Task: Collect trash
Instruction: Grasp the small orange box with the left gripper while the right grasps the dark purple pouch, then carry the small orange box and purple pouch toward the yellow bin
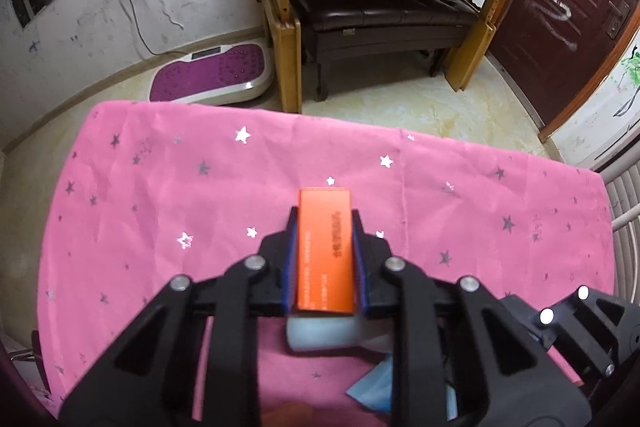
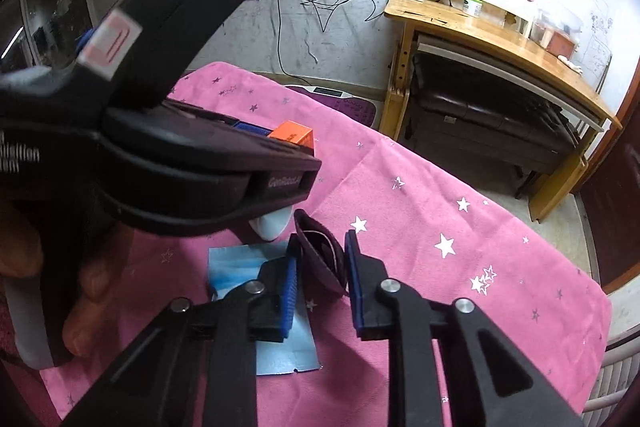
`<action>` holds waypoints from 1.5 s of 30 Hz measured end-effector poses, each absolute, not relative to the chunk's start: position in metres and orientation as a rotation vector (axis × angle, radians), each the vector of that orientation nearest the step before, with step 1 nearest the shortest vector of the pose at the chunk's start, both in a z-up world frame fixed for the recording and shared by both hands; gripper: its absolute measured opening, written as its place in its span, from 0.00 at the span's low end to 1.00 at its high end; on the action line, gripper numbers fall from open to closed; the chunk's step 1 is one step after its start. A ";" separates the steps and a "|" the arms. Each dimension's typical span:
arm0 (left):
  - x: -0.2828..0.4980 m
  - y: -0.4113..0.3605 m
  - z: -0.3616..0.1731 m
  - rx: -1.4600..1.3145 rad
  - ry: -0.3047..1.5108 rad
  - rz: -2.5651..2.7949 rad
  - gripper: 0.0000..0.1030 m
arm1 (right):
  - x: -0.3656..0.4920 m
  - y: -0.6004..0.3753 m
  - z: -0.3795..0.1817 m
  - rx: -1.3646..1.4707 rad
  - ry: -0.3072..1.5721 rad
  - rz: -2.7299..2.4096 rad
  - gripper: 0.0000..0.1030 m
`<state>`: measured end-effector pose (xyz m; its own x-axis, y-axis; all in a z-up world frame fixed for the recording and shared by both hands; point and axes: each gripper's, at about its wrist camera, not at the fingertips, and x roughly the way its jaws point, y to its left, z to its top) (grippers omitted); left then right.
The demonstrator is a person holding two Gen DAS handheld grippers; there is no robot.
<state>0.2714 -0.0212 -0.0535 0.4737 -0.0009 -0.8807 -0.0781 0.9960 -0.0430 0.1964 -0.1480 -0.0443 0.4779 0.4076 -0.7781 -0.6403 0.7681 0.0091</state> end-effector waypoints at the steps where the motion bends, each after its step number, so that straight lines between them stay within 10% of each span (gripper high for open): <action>1: 0.271 -0.021 -0.053 -0.084 1.075 0.046 0.21 | 0.197 -0.150 -0.044 -0.294 0.860 0.645 0.12; 45: 0.195 -0.123 0.020 0.033 0.910 -0.123 0.21 | 0.113 -0.317 0.021 0.041 0.652 0.432 0.08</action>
